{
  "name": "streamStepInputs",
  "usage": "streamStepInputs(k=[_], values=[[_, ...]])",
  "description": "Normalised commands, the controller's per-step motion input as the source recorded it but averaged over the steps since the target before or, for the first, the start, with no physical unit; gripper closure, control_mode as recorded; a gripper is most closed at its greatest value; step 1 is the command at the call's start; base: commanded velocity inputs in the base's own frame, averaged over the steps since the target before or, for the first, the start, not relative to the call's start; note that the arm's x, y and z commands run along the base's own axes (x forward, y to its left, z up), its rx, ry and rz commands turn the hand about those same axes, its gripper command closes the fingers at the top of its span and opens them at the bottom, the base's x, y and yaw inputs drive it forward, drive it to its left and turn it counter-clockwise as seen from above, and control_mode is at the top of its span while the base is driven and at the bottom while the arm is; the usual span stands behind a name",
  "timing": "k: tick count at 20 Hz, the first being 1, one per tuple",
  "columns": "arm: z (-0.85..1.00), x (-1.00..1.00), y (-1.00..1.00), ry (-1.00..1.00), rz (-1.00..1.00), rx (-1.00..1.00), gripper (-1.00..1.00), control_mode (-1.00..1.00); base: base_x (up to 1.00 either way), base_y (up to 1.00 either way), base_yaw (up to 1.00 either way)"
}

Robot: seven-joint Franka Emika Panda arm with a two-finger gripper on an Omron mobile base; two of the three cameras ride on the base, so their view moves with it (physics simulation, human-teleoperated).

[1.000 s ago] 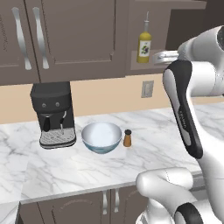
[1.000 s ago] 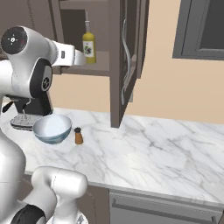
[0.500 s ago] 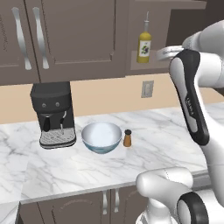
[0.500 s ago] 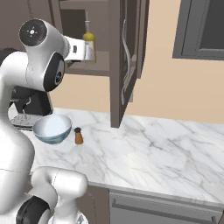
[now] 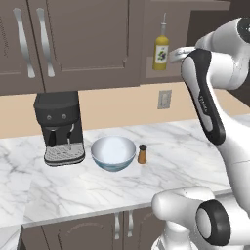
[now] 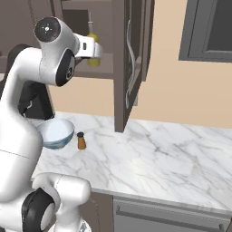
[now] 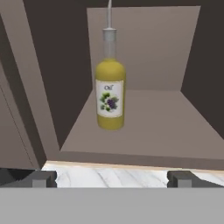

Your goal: Retrieve the bottle and the shaker from the cabinet and place them next to the mixing bowl on the counter. Then add garlic from the fridge to the mixing bowl.

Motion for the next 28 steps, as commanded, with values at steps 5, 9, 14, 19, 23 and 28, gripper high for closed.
streamStepInputs(k=[5,9,14,19,23,28], values=[[-0.08,0.43,0.01,0.0,0.0,0.0,-1.0,-1.0,0.0,0.0,0.0],[-0.21,0.5,0.01,0.01,0.0,0.0,-1.0,-1.0,0.0,0.0,0.0],[-0.05,0.39,0.01,0.0,0.0,0.0,-1.0,-1.0,0.0,0.0,0.0],[0.0,0.39,0.05,0.01,0.03,0.0,-1.0,-1.0,0.0,0.0,0.0],[0.0,0.4,0.0,0.01,0.06,0.0,-1.0,-1.0,0.0,0.0,0.0],[-0.01,0.34,0.0,0.03,0.06,0.0,-1.0,-1.0,0.0,0.0,0.0]])
